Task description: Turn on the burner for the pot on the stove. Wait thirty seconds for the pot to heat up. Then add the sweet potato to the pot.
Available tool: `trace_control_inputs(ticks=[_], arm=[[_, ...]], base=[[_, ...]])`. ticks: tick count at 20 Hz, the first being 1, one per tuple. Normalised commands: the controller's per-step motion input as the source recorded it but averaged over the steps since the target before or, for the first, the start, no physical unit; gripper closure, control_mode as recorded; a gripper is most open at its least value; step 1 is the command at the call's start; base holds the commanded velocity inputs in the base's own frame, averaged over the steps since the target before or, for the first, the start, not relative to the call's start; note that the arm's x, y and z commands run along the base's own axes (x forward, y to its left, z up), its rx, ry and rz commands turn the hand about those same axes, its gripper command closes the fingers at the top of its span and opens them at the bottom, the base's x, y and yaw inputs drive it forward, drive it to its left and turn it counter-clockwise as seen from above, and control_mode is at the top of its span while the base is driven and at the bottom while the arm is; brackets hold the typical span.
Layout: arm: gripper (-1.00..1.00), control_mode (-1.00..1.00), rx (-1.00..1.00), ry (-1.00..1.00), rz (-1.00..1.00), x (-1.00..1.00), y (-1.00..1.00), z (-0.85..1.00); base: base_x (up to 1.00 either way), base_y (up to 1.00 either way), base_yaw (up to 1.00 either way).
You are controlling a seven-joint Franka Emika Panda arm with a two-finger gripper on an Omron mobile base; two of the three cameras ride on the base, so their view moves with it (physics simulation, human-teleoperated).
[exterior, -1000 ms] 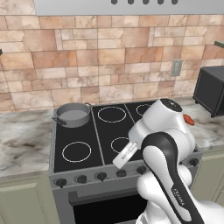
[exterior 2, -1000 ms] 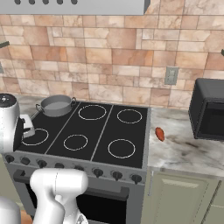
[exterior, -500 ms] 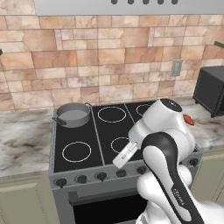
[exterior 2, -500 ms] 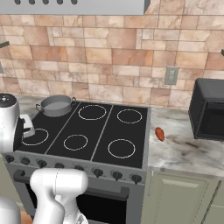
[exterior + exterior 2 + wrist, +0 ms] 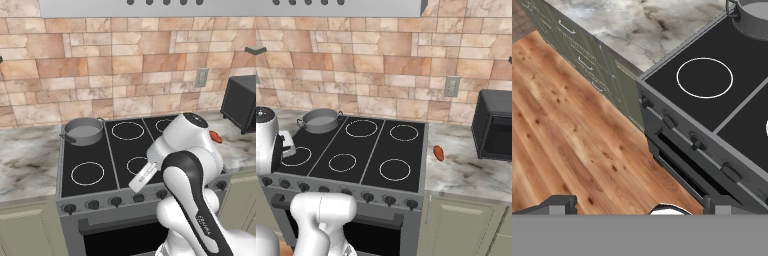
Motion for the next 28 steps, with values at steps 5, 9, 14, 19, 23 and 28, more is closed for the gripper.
trace_control_inputs(ticks=[5, 9, 14, 19, 23, 28], arm=[[-1.0, -1.0, 0.0, 0.0, 0.0, 0.0, 0.0, 0.0], [-1.0, -1.0, 0.0, 0.0, 0.0, 0.0, 0.0, 0.0], [-1.0, -1.0, 0.0, 0.0, 0.0, 0.0, 0.0, 0.0], [-1.0, -1.0, 0.0, 0.0, 0.0, 0.0, 0.0, 0.0], [-1.0, -1.0, 0.0, 0.0, 0.0, 0.0, 0.0, 0.0], [-1.0, -1.0, 0.0, 0.0, 0.0, 0.0, 0.0, 0.0]], base=[[0.0, 0.0, 0.0], [0.0, 0.0, 0.0], [0.0, 0.0, 0.0], [0.0, 0.0, 0.0], [0.0, 0.0, 0.0], [0.0, 0.0, 0.0]])
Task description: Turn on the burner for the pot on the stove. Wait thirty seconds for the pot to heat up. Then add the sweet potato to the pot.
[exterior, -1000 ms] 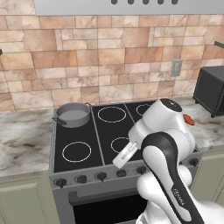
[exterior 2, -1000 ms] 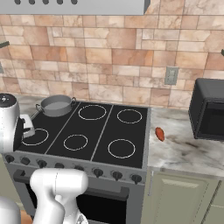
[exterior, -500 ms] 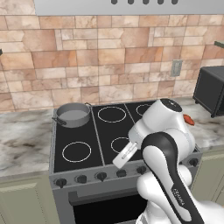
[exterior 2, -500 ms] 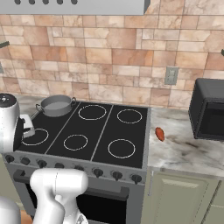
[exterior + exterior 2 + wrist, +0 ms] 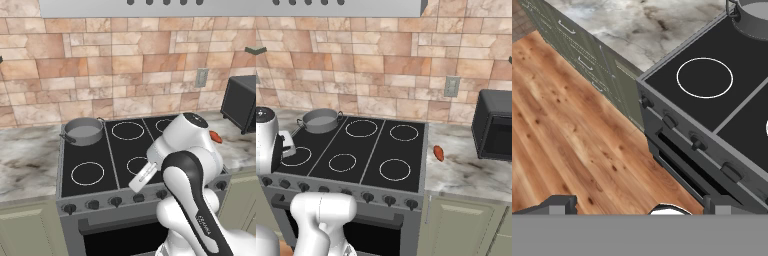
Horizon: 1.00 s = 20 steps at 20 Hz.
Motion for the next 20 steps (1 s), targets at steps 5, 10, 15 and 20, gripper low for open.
trace_control_inputs(ticks=[5, 10, 15, 20], arm=[[-1.0, -1.0, 0.0, 0.0, 0.0, 0.0, 0.0, 0.0], [-1.0, -1.0, 0.0, 0.0, 0.0, 0.0, 0.0, 0.0], [-1.0, -1.0, 0.0, 0.0, 0.0, 0.0, 0.0, 0.0], [-1.0, -1.0, 0.0, 0.0, 0.0, 0.0, 0.0, 0.0]], base=[[0.0, 0.0, 0.0], [0.0, 0.0, 0.0], [0.0, 0.0, 0.0], [0.0, 0.0, 0.0]])
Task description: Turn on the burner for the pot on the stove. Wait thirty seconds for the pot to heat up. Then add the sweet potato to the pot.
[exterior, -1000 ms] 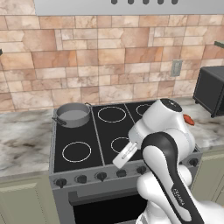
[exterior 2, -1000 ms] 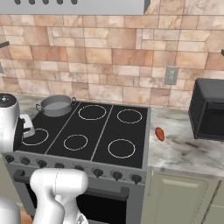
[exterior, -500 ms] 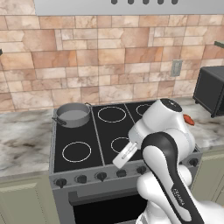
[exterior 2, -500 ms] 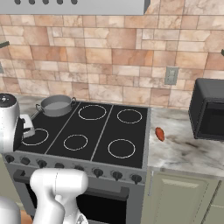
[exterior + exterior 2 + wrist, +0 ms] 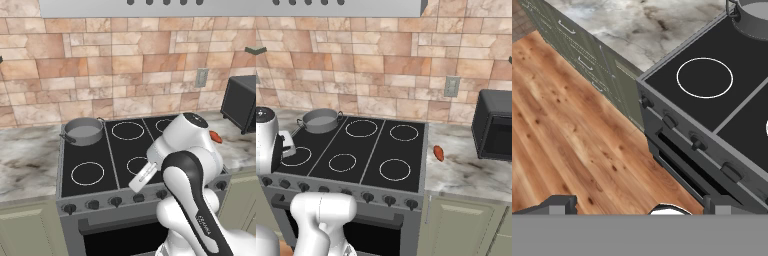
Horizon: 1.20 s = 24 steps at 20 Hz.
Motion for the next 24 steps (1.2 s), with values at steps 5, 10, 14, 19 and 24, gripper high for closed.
trace_control_inputs(ticks=[5, 10, 14, 19, 24], arm=[[-1.0, -1.0, 0.0, 0.0, 0.0, 0.0, 0.0, 0.0], [-1.0, -1.0, 0.0, 0.0, 0.0, 0.0, 0.0, 0.0], [-1.0, -1.0, 0.0, 0.0, 0.0, 0.0, 0.0, 0.0], [-1.0, -1.0, 0.0, 0.0, 0.0, 0.0, 0.0, 0.0], [-1.0, -1.0, 0.0, 0.0, 0.0, 0.0, 0.0, 0.0]], base=[[0.0, 0.0, 0.0], [0.0, 0.0, 0.0], [0.0, 0.0, 0.0], [0.0, 0.0, 0.0], [0.0, 0.0, 0.0]])
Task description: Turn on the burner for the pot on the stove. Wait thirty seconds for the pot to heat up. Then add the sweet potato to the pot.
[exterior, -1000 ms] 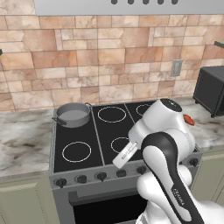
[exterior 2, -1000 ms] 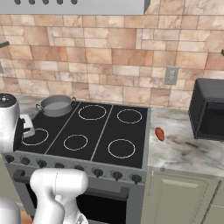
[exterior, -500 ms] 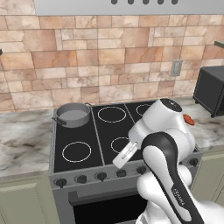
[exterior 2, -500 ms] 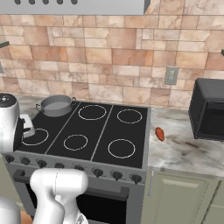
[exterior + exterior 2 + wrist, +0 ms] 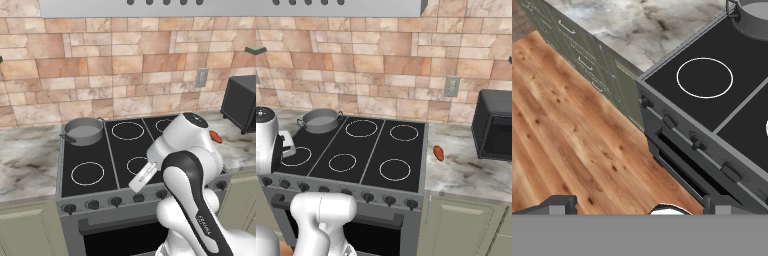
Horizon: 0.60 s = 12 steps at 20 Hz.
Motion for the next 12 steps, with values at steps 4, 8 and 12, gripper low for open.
trace_control_inputs(ticks=[4, 8, 12], arm=[[-1.0, -1.0, 0.0, 0.0, 0.0, 0.0, 0.0, 0.0], [-1.0, -1.0, 0.0, 0.0, 0.0, 0.0, 0.0, 0.0], [-1.0, -1.0, 0.0, 0.0, 0.0, 0.0, 0.0, 0.0]], base=[[0.0, 0.0, 0.0], [0.0, 0.0, 0.0], [0.0, 0.0, 0.0]])
